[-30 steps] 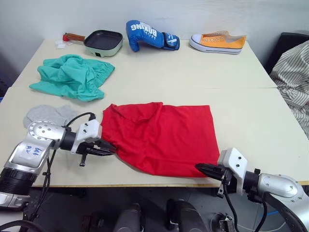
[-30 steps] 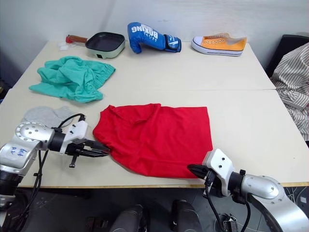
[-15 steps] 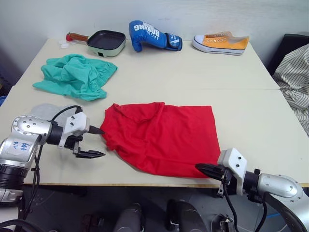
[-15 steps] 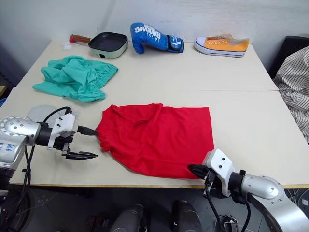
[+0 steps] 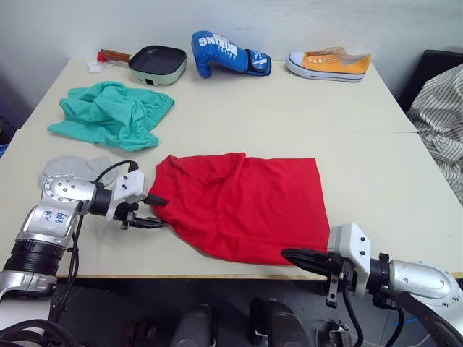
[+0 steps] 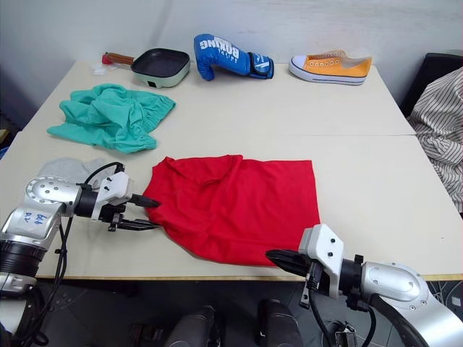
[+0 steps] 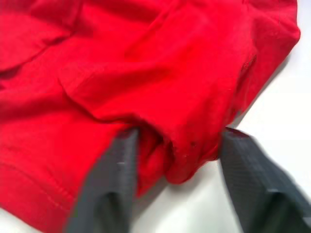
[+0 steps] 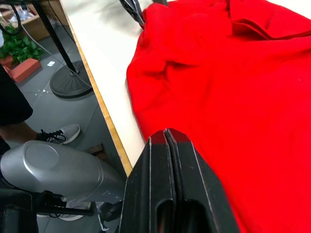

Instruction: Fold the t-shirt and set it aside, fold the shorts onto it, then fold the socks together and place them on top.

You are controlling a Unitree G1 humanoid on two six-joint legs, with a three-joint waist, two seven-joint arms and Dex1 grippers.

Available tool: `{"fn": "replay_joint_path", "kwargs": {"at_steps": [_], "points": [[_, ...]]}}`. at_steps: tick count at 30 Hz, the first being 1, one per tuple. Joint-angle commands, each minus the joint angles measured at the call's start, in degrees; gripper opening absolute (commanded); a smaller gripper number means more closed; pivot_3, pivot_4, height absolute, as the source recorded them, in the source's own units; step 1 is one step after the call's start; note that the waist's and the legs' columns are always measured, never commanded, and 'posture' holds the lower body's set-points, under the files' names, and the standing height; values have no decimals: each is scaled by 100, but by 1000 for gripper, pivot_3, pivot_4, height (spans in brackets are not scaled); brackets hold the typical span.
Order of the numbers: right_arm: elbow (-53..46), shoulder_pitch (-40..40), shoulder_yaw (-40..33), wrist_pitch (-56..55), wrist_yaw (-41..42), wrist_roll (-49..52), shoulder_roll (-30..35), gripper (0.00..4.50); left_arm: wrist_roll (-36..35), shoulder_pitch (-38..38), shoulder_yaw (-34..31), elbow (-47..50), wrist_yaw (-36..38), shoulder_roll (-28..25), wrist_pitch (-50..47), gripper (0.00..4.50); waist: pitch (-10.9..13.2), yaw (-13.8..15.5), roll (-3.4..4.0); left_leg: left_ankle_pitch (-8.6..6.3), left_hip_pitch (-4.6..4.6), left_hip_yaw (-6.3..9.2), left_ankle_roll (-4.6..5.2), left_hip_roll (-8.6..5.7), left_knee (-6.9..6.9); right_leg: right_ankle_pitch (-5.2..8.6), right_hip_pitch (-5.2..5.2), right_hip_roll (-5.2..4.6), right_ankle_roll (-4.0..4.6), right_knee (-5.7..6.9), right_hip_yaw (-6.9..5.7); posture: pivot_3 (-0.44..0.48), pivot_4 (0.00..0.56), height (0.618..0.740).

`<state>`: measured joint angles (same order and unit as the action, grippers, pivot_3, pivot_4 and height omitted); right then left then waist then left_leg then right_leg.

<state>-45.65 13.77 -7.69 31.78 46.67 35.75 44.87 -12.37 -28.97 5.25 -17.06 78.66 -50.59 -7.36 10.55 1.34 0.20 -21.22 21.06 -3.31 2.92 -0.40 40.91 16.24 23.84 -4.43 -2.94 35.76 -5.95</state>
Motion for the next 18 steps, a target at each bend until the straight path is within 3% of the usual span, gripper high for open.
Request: {"fn": "replay_joint_path", "kwargs": {"at_steps": [1,5,12,18], "points": [[-189,-39,-205,76,54,314,82,862,67,-142,-77,-141,154,-151,143,1315,0,0,0,0,0,0,0,0,0,0,0,0,0,0,0,0,150,740],[-165,-29,-210,70,74,314,138,2169,161,-329,-88,-403,464,-375,335,94,1,5,-1,0,1,1,0,0,1,0,0,0,0,0,-1,0,150,740],[-53,-46,-89,-37,84,144,159,4401,281,-1069,70,-780,1250,-796,504,0,1,8,-2,0,3,2,1,0,1,0,1,0,0,-2,-2,0,150,740],[85,-107,108,-146,-54,-264,79,4458,297,-1152,984,-434,1384,-1578,558,0,3,-46,-4,-1,3,-1,1,0,-4,0,3,1,0,3,0,0,150,740]]}}
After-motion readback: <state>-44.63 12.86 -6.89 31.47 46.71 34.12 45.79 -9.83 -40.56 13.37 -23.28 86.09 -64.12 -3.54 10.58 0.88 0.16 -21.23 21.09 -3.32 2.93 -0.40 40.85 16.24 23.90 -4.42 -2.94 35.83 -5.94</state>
